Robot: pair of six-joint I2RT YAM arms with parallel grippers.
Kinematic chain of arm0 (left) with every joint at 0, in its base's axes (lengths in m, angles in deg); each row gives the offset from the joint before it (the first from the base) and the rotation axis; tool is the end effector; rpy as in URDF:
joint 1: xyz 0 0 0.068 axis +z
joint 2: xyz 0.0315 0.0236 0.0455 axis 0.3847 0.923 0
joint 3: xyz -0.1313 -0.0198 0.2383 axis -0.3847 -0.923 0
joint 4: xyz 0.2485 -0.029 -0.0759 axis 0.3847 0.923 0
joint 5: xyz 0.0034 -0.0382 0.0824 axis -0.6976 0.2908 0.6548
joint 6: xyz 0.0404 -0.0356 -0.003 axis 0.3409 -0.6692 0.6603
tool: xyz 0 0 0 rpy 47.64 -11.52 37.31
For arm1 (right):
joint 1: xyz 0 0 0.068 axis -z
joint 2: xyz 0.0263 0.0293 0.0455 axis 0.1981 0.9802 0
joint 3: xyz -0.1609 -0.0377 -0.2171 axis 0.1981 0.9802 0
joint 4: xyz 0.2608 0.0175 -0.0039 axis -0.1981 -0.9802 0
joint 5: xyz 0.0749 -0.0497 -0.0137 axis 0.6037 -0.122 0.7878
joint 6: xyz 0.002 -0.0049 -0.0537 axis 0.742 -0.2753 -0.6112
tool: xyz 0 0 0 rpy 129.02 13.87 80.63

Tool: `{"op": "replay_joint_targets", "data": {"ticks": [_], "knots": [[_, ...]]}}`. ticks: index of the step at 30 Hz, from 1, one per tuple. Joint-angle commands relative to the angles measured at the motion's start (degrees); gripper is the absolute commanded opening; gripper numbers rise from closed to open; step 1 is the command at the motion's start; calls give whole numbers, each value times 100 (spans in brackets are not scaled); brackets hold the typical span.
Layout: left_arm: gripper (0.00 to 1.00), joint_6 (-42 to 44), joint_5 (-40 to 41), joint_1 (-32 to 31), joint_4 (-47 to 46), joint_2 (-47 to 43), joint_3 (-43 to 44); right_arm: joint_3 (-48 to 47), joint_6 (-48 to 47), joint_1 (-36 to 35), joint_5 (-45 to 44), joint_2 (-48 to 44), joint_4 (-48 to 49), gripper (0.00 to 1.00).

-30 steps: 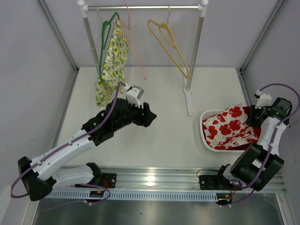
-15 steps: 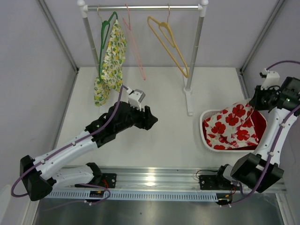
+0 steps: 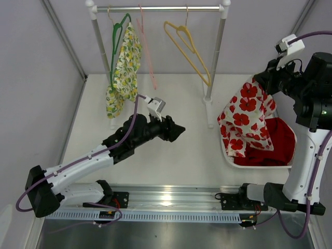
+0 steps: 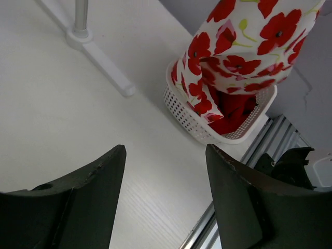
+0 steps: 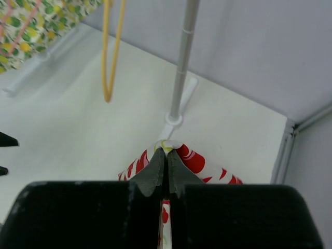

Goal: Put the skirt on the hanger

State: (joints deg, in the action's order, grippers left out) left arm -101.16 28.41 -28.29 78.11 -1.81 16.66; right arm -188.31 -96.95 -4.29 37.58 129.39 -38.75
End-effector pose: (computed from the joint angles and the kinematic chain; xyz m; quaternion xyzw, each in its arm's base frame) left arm 0.1629 -0.2012 0.3322 0.1759 0.7487 -0.3971 0.5008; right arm 0.1816 -0.0045 0.5492 -0.2353 0.7593 0.0783 0.6016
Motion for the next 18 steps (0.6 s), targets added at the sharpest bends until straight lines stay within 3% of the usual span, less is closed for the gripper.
{"op": "replay_joint_targets", "data": {"ticks": [1, 9, 15, 18], "knots": [[69, -69, -114, -208, -1056, 196, -8, -338, 520, -379, 33, 98, 514, 0], [74, 53, 712, -1094, -2400, 1232, 175, -952, 767, -887, 709, 422, 762, 0], [77, 334, 2125, -1754, -2612, 2567, 1036, -1147, 574, -1590, 500, 625, 665, 0], [79, 510, 2225, -1773, -2805, 2833, 1249, -1077, 416, -2039, 280, 625, 612, 0]]}}
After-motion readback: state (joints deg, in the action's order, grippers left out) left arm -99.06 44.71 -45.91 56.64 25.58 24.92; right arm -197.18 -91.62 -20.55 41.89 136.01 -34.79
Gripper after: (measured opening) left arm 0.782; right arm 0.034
